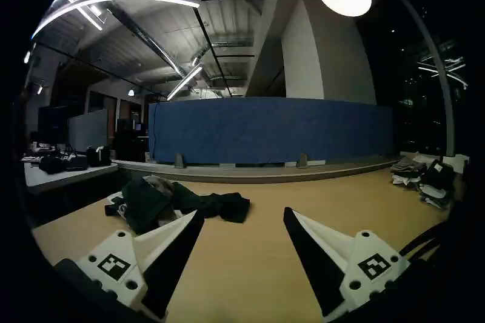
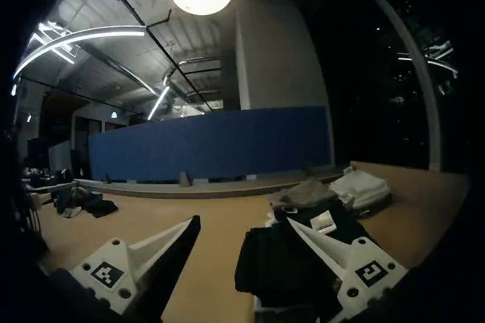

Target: Fold towel

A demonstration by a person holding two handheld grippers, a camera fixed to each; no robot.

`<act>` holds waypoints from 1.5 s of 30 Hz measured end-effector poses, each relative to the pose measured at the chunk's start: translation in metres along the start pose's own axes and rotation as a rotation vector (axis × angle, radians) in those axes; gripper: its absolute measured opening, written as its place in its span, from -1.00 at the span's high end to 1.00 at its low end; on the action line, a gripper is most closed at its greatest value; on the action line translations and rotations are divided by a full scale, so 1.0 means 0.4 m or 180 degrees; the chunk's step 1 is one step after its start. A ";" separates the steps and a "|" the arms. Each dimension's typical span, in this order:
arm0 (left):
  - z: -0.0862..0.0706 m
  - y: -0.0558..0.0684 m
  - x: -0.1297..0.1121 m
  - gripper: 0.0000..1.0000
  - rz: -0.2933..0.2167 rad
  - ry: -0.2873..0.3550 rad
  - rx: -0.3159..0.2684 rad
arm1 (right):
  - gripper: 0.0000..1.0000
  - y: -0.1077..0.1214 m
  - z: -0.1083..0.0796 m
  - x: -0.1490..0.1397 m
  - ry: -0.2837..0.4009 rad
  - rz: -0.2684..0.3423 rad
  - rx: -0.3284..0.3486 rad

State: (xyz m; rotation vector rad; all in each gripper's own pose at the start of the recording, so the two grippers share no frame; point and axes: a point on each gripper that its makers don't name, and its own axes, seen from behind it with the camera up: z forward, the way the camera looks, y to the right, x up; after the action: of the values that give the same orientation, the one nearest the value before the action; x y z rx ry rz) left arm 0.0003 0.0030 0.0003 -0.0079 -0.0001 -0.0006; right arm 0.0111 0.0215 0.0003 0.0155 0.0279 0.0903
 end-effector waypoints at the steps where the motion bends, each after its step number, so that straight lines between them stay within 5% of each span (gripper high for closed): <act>1: 0.000 0.000 0.000 -0.95 0.0000 0.0000 0.0000 | -1.00 0.001 0.001 -0.001 0.0004 -0.0005 -0.0006; 18: 0.003 0.002 0.000 -0.95 0.0000 0.0000 0.0000 | -1.00 -0.027 0.008 -0.032 -0.0083 -0.0299 -0.0088; 45: 0.005 0.000 0.000 -0.95 0.0000 0.0000 0.0000 | -1.00 -0.019 0.010 -0.030 -0.0086 -0.0292 -0.0134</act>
State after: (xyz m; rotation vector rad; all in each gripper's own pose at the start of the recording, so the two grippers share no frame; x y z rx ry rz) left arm 0.0003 0.0032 0.0023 -0.0078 -0.0001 -0.0006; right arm -0.0001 0.0128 0.0045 -0.0266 -0.0002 -0.0012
